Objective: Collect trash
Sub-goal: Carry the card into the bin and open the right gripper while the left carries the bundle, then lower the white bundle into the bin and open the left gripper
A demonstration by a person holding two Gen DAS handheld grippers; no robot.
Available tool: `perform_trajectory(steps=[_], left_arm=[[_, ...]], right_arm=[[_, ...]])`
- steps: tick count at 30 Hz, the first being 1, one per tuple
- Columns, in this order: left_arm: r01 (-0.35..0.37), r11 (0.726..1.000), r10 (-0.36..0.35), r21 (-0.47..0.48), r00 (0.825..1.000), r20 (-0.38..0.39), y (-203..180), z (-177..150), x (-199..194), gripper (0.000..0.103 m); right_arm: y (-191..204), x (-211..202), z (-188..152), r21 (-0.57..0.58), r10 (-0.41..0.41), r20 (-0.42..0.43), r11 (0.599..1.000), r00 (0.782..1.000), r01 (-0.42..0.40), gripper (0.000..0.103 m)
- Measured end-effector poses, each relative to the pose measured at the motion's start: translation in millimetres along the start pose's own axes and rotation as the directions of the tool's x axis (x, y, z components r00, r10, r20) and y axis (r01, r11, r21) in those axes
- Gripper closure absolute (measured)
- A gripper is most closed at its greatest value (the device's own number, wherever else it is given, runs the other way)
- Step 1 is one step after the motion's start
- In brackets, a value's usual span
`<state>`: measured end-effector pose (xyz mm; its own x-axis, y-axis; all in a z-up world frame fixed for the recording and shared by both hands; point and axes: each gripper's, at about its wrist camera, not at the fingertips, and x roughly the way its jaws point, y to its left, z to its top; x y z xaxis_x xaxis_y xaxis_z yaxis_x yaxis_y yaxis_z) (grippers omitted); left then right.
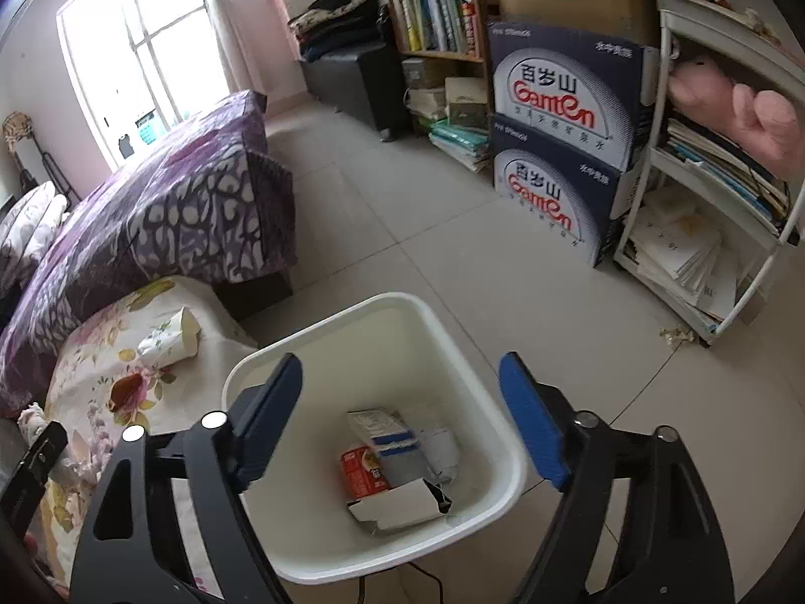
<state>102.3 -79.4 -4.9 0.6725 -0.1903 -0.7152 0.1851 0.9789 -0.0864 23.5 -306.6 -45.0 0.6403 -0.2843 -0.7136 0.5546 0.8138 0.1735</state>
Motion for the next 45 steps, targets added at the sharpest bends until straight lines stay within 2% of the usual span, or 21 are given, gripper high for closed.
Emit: perform_trajectory(steps=[3, 10, 19, 22, 24, 26, 29, 34, 38, 45], left_arm=[[0.023, 1.000, -0.022, 0.021, 1.000, -0.007, -13, -1, 3, 0.055], [0.083, 0.995, -0.081, 0.061, 0.996, -0.037, -43, -5, 14, 0.055], [0.195, 0.980, -0.189, 0.049, 0.975, -0.113, -79, -12, 30, 0.055], [0.263, 0.964, -0.255, 0.030, 0.955, -0.152, -89, -16, 36, 0.054], [0.322, 0.947, -0.316, 0.005, 0.931, -0.182, -92, -18, 41, 0.053], [0.370, 0.929, -0.366, -0.023, 0.908, -0.201, -96, -19, 44, 0.046], [0.395, 0.918, -0.395, -0.038, 0.897, -0.197, -96, -17, 42, 0.039], [0.371, 0.928, -0.372, -0.046, 0.909, -0.190, -87, -14, 41, 0.038], [0.303, 0.953, -0.299, -0.002, 0.939, -0.170, -79, -12, 37, 0.035], [0.190, 0.981, -0.181, 0.046, 0.970, -0.160, -49, -13, 39, 0.033]], right_arm=[[-9, -3, 2, 0.010, -0.006, 0.010, 1.000, 1.000, 0.006, 0.016], [-27, -9, 5, 0.048, -0.024, 0.029, 0.999, 0.999, 0.022, 0.009], [-52, -13, 8, 0.101, -0.030, 0.026, 0.995, 0.999, 0.027, 0.008], [-64, -15, 10, 0.140, -0.026, 0.027, 0.990, 0.999, 0.022, 0.008], [-68, -15, 11, 0.157, -0.024, 0.025, 0.987, 0.999, 0.020, 0.008], [-73, -15, 12, 0.180, -0.024, 0.023, 0.984, 0.999, 0.019, 0.008], [-76, -14, 13, 0.205, -0.022, 0.016, 0.979, 1.000, 0.018, 0.008], [-65, -13, 11, 0.173, -0.028, 0.019, 0.985, 0.999, 0.025, 0.008], [-55, -12, 10, 0.142, -0.025, 0.016, 0.990, 1.000, 0.023, 0.008], [-30, -7, 5, 0.103, 0.004, -0.016, 0.995, 1.000, -0.002, 0.008]])
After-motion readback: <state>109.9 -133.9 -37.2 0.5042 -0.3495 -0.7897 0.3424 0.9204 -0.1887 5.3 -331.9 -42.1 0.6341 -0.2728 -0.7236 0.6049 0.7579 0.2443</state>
